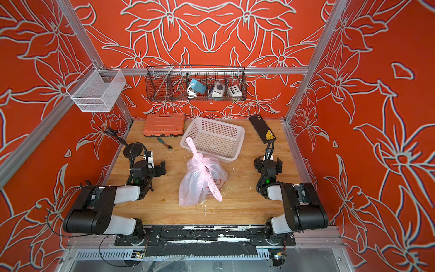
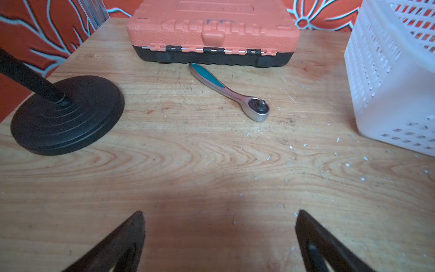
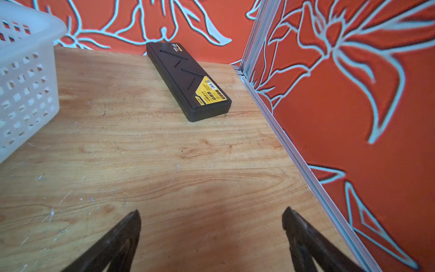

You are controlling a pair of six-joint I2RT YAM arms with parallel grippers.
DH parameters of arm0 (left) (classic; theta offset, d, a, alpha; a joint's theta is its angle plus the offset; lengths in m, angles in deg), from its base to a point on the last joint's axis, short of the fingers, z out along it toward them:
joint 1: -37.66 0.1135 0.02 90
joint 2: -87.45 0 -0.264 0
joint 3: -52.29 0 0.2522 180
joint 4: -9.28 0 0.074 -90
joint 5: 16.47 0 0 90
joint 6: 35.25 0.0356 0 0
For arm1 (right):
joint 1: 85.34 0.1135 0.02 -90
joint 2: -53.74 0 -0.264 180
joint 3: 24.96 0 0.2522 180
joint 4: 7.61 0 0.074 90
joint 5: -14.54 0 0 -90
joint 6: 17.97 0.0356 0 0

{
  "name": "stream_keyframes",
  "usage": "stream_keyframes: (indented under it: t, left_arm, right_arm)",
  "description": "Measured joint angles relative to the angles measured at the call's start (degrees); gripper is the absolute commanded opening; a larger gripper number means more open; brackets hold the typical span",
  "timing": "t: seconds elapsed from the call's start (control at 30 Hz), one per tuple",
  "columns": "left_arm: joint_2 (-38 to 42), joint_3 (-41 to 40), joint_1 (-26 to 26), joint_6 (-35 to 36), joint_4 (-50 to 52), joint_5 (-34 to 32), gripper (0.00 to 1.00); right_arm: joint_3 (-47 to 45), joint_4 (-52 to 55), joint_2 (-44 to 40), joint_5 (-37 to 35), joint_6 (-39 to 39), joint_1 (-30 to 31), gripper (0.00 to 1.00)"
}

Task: Place the pineapple into a plastic bag & tie a knot
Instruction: Reset both arms

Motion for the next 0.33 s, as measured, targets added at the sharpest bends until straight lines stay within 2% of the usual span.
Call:
stream_keyframes:
  t: [0.33]
  left_arm:
    - [0.0, 0.0, 0.0, 0.0, 0.0, 0.0, 0.98]
  right_arm:
    - [0.1, 2.1, 0.0, 1.8, 0.5, -0.7, 0.98]
